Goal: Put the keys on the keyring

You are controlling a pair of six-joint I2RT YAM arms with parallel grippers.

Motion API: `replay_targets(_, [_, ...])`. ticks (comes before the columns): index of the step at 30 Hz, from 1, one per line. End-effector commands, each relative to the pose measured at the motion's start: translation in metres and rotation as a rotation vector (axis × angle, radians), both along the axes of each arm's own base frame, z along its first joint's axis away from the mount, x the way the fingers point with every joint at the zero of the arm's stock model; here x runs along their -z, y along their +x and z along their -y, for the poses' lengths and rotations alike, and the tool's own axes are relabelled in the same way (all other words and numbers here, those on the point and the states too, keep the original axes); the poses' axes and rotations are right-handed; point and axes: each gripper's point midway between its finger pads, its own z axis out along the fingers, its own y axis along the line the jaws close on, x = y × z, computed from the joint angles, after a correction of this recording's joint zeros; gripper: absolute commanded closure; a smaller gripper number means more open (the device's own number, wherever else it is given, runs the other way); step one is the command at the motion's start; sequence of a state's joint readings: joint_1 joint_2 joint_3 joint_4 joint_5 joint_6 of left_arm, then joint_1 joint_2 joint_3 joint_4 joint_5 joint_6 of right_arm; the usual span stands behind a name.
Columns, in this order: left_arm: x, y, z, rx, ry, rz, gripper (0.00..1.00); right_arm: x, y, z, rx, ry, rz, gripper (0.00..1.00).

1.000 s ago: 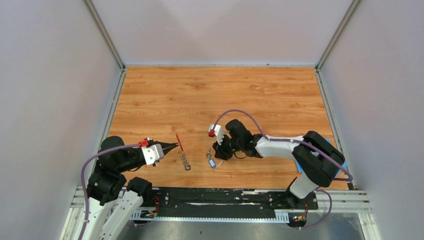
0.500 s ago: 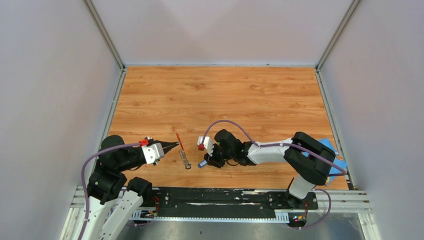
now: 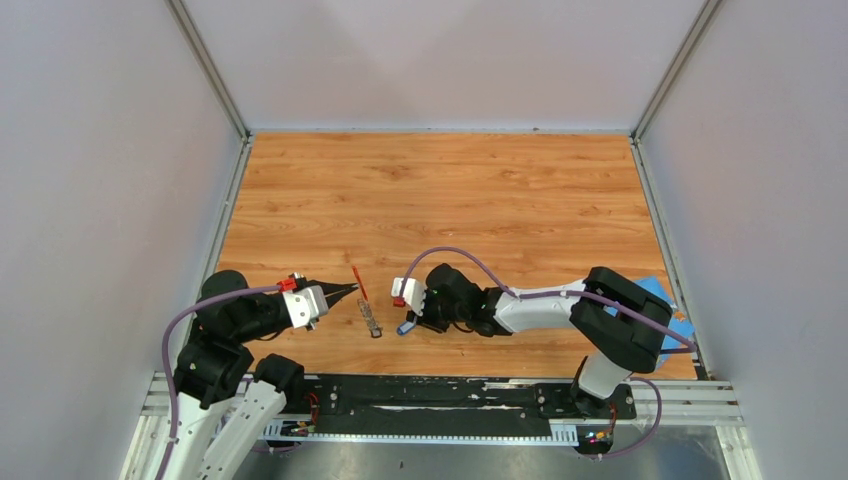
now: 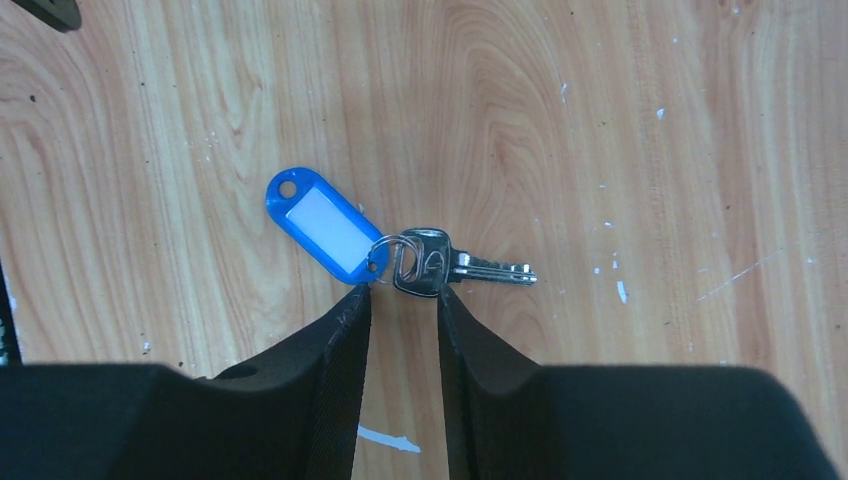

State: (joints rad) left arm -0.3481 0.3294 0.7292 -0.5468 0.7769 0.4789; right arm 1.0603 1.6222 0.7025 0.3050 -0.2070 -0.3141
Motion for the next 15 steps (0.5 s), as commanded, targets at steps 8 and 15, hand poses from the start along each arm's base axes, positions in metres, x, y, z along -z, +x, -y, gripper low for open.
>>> replay_targets(8, [-0.016,0.002,-0.002,-0.017,-0.013,0.046,1.00,-0.003,-0.004,-0.016,-0.103,-0.006,0.072,0.65])
replay_targets(15, [-0.017,0.002,-0.004,-0.024,-0.002,0.056,1.00,-0.019,-0.008,-0.022,-0.130,0.034,0.072,0.67])
